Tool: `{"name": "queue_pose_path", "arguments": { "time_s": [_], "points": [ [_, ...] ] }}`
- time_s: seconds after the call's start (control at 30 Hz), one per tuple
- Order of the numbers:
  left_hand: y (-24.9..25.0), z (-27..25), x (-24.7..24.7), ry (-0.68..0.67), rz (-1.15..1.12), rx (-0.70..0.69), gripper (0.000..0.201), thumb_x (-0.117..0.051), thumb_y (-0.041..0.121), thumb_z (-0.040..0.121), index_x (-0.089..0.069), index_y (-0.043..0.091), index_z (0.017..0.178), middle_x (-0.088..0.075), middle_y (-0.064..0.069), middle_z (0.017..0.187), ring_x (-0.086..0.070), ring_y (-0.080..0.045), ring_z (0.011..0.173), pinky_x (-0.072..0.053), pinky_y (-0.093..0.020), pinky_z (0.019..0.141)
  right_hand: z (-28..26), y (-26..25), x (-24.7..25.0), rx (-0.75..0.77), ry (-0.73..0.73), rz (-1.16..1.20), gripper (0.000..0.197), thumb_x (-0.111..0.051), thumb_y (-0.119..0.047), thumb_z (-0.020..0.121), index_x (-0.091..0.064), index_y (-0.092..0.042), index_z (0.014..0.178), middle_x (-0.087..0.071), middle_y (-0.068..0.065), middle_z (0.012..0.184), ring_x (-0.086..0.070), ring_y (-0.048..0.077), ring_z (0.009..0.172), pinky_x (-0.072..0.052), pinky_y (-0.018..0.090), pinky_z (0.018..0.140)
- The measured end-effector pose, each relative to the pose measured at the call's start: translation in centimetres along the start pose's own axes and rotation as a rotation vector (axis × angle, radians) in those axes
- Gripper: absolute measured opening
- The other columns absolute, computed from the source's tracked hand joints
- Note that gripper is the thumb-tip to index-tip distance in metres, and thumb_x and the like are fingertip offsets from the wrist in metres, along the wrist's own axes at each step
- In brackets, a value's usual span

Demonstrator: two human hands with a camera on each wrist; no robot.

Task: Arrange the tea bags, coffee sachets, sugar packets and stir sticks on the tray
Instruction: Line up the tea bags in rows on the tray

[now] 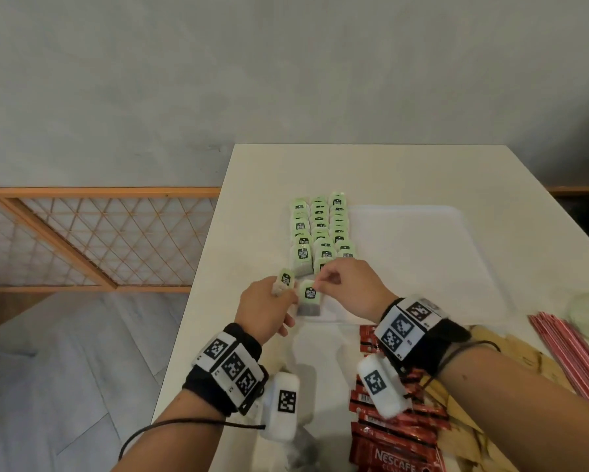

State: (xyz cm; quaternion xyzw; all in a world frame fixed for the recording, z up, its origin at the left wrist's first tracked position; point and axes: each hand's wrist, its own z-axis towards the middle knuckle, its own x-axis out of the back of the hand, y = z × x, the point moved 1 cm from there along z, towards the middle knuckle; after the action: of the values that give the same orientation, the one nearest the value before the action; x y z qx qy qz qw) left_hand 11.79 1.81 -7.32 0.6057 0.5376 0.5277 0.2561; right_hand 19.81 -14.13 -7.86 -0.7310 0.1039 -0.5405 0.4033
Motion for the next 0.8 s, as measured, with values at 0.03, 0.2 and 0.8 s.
{"name": "queue_pose_path", "arguments": {
  "time_s": [0.03, 0.2, 0.8],
  "points": [
    [-0.2, 0.4, 0.3, 0.006, -0.004, 0.010, 0.008, -0.058, 0.011, 0.087, -0.061, 0.005, 0.090, -0.068, -0.007, 0.079, -0.061, -0.020, 0.049, -0.049, -0.031, 0.046, 0.5, 0.0, -0.2, 0.006, 0.021, -0.025, 0.006, -0.070, -0.025, 0.087, -0.072, -0.020, 0.083, -0.059, -0.014, 0.076, -0.054, 0.000, 0.073, -0.042, 0.021, 0.072],
    [-0.5, 1.6, 1.2, 0.026, -0.105, 0.043, 0.008, -0.050, 0.008, 0.091, -0.050, 0.005, 0.099, -0.072, -0.006, 0.096, -0.062, -0.018, 0.056, -0.054, -0.035, 0.050, 3.0, -0.4, -0.2, 0.056, 0.139, -0.068, 0.009, -0.071, -0.025, 0.086, -0.072, -0.017, 0.084, -0.059, -0.009, 0.081, -0.054, 0.007, 0.074, -0.042, 0.022, 0.068],
    [2.9, 0.4, -0.6, -0.103, -0.196, -0.045, 0.010, -0.059, 0.016, 0.094, -0.062, 0.007, 0.098, -0.073, -0.011, 0.090, -0.065, -0.020, 0.062, -0.059, -0.037, 0.058, -0.1, -0.8, 1.2, 0.124, 0.193, 0.286, 0.014, -0.071, -0.025, 0.087, -0.064, -0.030, 0.077, -0.061, -0.008, 0.084, -0.056, 0.010, 0.072, -0.048, 0.022, 0.071]
  ]
}}
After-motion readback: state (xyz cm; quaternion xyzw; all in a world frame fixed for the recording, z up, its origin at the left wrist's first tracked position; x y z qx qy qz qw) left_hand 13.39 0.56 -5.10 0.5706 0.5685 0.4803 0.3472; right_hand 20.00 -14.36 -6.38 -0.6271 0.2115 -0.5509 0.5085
